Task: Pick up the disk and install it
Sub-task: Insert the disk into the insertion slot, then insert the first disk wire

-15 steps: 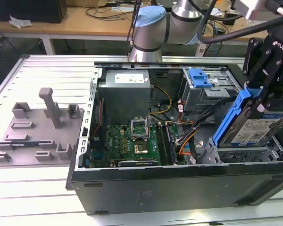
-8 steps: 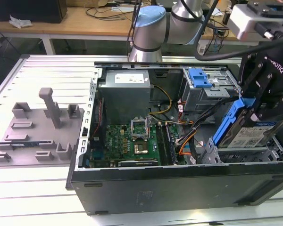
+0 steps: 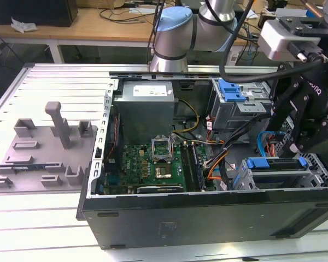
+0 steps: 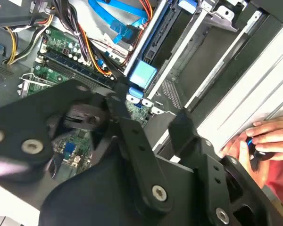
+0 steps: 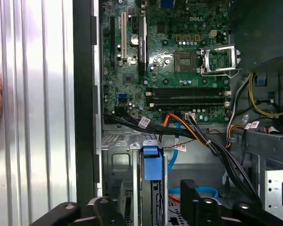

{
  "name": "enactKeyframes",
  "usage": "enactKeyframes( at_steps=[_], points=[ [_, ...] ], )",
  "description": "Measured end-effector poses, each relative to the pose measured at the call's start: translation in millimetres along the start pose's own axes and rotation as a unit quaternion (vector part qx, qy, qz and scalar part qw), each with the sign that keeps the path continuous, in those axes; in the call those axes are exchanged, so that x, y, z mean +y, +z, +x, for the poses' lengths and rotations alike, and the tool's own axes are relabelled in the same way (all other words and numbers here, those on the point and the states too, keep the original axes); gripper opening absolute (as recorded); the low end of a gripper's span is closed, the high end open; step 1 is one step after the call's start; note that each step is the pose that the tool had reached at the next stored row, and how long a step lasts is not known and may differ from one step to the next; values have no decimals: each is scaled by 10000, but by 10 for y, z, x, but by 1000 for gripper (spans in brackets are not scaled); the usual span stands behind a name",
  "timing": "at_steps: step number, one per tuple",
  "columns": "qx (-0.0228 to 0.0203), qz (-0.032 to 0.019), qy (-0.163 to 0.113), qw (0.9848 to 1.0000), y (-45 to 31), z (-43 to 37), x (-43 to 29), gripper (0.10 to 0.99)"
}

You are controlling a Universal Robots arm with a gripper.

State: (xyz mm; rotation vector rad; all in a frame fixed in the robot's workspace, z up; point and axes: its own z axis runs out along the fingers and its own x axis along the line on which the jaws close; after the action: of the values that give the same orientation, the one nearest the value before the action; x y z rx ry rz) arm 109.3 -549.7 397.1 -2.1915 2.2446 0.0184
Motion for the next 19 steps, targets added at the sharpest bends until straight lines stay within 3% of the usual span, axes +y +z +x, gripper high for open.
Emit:
enactKeyframes(
  at_steps=[1, 19],
  points=[
    [-1, 0, 0, 10000, 1, 0, 0, 624],
    [-1, 0, -5, 10000, 1, -1, 0, 624]
  ],
)
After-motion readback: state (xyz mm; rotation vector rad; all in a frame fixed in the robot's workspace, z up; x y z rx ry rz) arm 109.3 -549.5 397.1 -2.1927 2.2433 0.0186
